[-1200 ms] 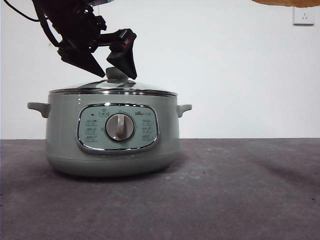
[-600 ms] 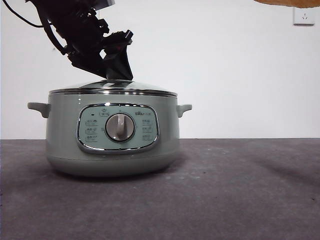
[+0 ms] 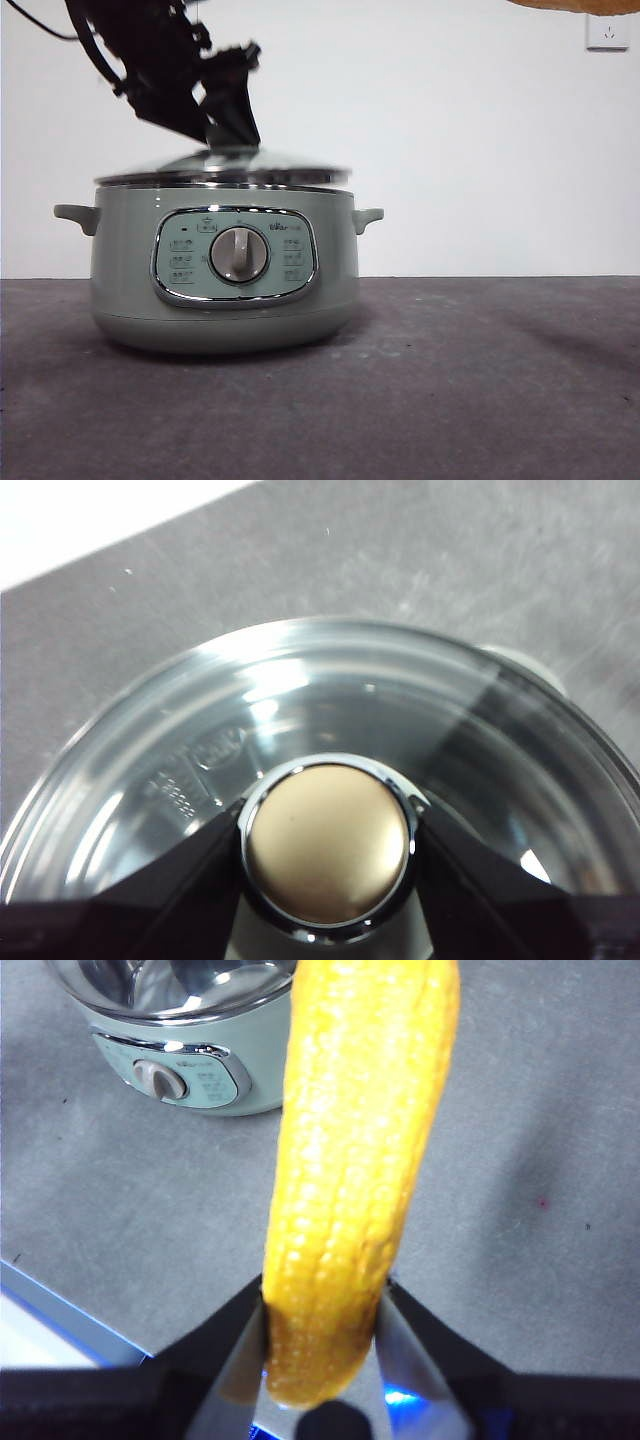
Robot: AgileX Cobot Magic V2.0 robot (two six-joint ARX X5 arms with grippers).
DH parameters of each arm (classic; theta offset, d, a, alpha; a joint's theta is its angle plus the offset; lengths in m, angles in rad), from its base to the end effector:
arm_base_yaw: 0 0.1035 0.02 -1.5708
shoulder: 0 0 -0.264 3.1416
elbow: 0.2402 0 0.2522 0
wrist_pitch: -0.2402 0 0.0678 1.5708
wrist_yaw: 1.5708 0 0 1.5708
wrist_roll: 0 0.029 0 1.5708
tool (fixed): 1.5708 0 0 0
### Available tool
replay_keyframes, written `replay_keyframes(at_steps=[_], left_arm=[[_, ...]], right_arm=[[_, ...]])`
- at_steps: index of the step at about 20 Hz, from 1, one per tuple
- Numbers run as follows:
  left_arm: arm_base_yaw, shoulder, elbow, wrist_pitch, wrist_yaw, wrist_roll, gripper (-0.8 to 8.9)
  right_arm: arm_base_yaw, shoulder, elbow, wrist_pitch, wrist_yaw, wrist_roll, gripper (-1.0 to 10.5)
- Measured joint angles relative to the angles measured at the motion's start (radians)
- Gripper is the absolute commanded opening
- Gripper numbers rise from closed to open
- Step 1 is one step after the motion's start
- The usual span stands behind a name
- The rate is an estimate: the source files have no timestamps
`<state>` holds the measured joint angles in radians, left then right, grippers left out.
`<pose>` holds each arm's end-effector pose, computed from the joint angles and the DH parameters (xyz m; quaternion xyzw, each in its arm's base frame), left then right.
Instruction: Pick up the corn,open the lid,put the corn in the pot,close the lid
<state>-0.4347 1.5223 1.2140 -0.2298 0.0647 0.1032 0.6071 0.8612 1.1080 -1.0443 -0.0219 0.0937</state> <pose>0.3093 -0.1457 0.3004 0.0970 0.2486 -0.2514 0.9304 0.1134 0.0795 0.3525 -0.0708 0.3847 0.2673 0.8806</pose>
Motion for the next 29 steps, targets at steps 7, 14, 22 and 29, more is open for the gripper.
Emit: replay_keyframes(at_steps=[7,14,22,29], left_arm=[[0.060,-0.274,0.039,-0.100,0.031,-0.029,-0.08],[0.216,-0.619,0.039,-0.348,0.059,-0.051,-0.08],[0.244,-0.872,0.039,-0.611,0.060,-0.051,-0.08],[0.244,-0.997,0.039,-0.723,0.056,-0.063,-0.08]], right_arm=[[0.000,0.010,0.000,0.145,-0.033,0.000,-0.1],[0.000,0.243,0.090,0.321,-0.207,0.000,-0.1],[0.000,0.728,0.540,0.291,-0.319,-0.027,-0.1],[0.016,1.136,0.913,0.158,-0.322,-0.035,-0.1]])
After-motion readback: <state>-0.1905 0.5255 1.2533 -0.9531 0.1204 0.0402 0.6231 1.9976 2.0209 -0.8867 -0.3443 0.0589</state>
